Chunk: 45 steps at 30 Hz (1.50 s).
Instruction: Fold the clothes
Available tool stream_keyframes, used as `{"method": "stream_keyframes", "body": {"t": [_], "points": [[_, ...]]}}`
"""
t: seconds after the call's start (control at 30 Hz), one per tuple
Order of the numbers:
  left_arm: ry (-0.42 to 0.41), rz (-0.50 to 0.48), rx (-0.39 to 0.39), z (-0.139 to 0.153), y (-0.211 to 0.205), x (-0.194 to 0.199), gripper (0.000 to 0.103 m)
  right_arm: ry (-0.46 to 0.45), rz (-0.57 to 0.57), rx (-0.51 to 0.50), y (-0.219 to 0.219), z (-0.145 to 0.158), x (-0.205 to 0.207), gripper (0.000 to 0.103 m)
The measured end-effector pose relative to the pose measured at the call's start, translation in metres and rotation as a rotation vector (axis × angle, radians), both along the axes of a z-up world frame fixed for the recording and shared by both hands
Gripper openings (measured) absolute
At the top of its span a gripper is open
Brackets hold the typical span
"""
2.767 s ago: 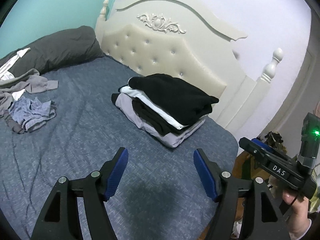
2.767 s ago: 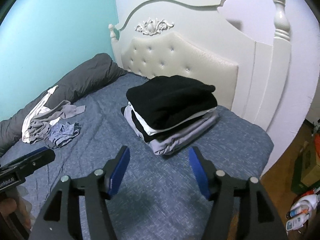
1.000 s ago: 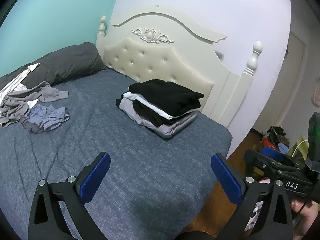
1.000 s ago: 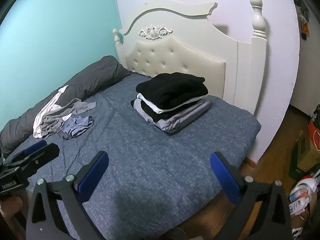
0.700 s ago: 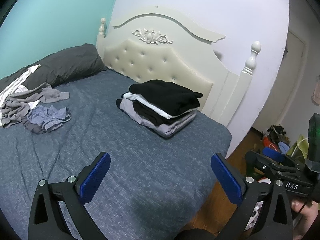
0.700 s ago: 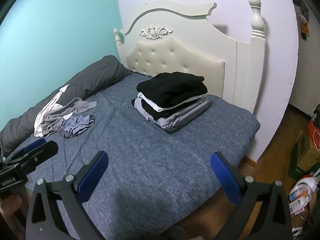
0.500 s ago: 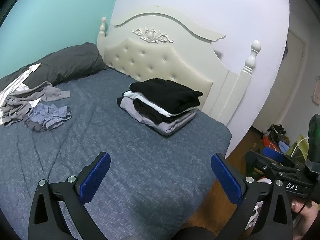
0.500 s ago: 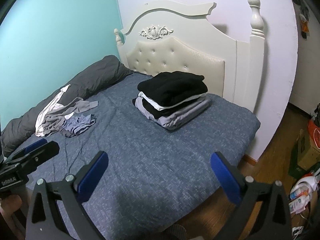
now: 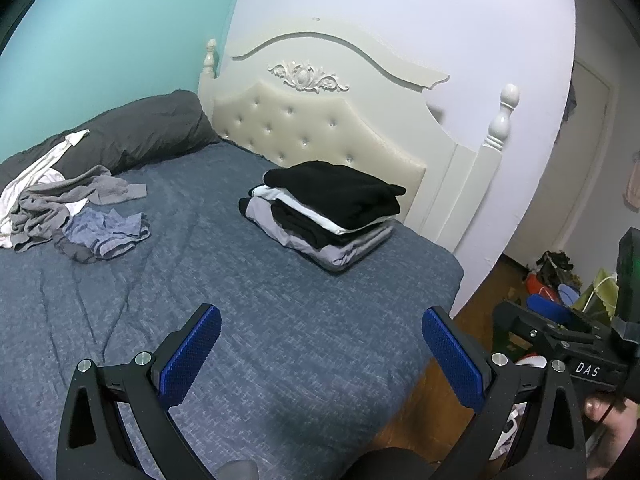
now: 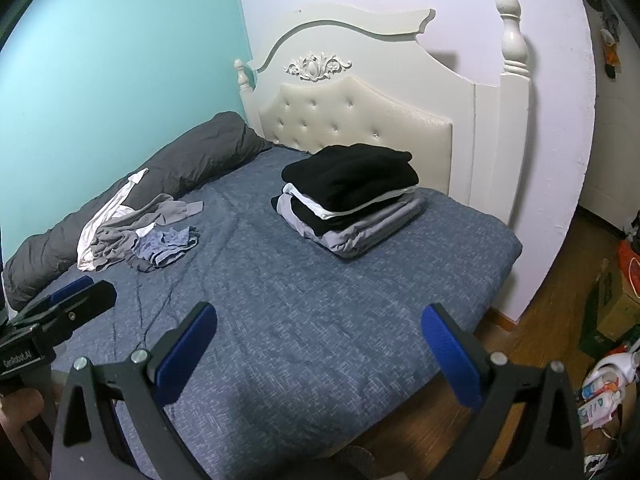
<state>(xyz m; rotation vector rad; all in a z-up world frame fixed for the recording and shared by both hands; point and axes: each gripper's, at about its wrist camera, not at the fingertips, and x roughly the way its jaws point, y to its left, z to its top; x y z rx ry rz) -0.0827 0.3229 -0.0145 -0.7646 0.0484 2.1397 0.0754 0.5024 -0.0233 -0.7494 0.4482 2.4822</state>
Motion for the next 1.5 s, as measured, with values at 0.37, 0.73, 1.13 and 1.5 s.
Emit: {"method": "stream_keyframes", "body": {"t": [0.37,0.73,1.13,1.5], "points": [[0.017,-0.001,-0.006,0.004,-0.004,0.009,0.103,0.008,-0.002,0.005,-0.007,0.004,0.009,0.103],[0.021,0.004,-0.035,-0.005,-0.003,0.015,0.103,0.012,-0.001,0.004,-0.009,0.003,0.016,0.103],[0.028,0.007,-0.032,-0.009,-0.006,0.022,0.102,0.004,-0.008,0.008,-0.011,-0.001,0.025,0.103],[0.056,0.008,-0.019,-0.004,-0.008,0.028,0.102,0.01,-0.005,0.01,-0.011,0.0,0.026,0.103]]}}
